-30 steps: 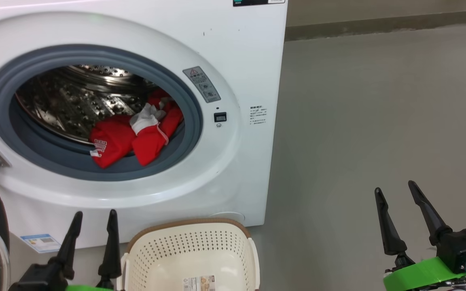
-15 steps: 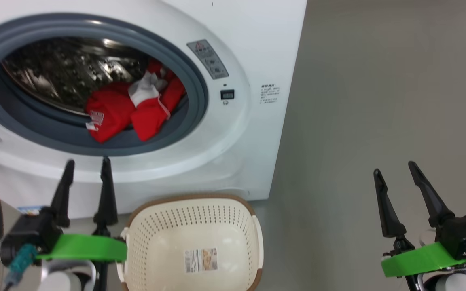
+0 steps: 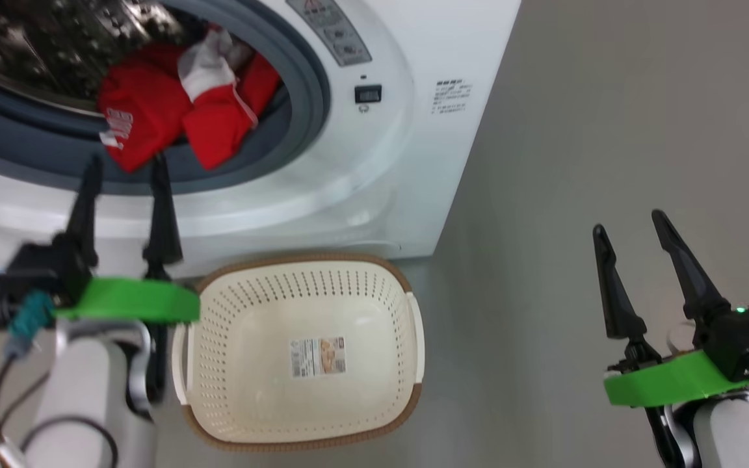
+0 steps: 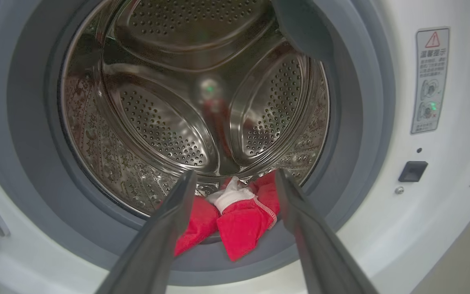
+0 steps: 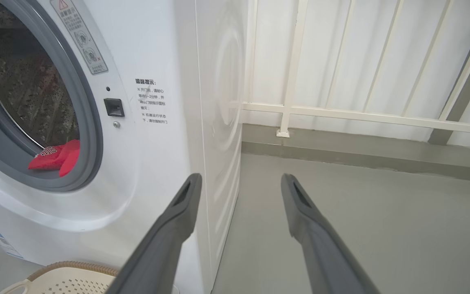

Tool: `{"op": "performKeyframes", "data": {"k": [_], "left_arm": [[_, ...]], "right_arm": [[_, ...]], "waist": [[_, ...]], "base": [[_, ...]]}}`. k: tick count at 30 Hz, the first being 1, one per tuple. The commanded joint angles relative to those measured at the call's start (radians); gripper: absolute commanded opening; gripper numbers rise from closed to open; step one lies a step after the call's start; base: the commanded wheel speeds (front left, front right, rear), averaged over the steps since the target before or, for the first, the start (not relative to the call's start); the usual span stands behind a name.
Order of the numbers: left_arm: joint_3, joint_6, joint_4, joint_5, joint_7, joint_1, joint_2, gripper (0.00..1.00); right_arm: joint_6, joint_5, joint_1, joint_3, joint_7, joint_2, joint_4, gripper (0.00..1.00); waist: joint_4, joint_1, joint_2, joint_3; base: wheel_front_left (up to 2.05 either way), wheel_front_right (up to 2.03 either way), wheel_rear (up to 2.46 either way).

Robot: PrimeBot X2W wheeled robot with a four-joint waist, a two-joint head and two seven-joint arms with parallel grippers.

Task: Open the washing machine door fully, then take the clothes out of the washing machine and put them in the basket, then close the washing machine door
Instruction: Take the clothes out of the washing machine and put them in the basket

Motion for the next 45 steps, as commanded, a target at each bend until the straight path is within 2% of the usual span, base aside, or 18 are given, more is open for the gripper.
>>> {"op": "performKeyframes", "data": {"k": [1, 7, 14, 20, 24, 30, 45], "left_arm": [[0.035, 0.002, -0.012, 0.003, -0.012, -0.047, 0.028, 1.00], [0.063, 0.007, 0.098, 0.001, -0.012, -0.170, 0.059, 1.00], [0.066, 0.036, 0.258, 0.016, 0.013, -0.330, 0.106, 1.00], [0.063, 0.043, 0.382, 0.015, 0.072, -0.452, 0.144, 1.00], [0.050, 0.070, 0.466, 0.039, 0.124, -0.517, 0.177, 1.00], [0.025, 0.112, 0.568, 0.077, 0.209, -0.584, 0.222, 1.00], [-0.016, 0.143, 0.698, 0.103, 0.300, -0.633, 0.267, 1.00]], "right_arm": [[0.005, -0.012, -0.030, 0.030, -0.006, -0.009, -0.029, 1.00], [0.005, -0.008, -0.058, 0.030, -0.006, -0.009, -0.037, 1.00], [0.005, -0.002, -0.082, 0.044, -0.006, -0.009, -0.037, 1.00], [0.005, 0.009, -0.103, 0.048, -0.006, -0.009, -0.035, 1.00], [0.005, 0.010, -0.112, 0.053, -0.006, -0.009, -0.030, 1.00], [0.005, 0.039, -0.123, 0.040, -0.006, -0.009, -0.028, 1.00], [0.005, 0.055, -0.136, 0.069, -0.006, -0.009, -0.030, 1.00]], "waist": [[-0.007, -0.0001, -0.0001, 0.058], [-0.021, -0.0001, -0.0001, 0.126], [-0.035, -0.0001, -0.0001, 0.185], [-0.042, -0.0001, -0.0001, 0.224], [-0.050, -0.0001, -0.0001, 0.238], [-0.070, -0.0001, -0.0001, 0.254], [-0.101, -0.0001, -0.0001, 0.282]], "base": [[0.00, 0.00, 0.00], [0.00, 0.00, 0.00], [0.00, 0.00, 0.00], [0.00, 0.00, 0.00], [0.00, 0.00, 0.00], [0.00, 0.00, 0.00], [0.00, 0.00, 0.00]]}}
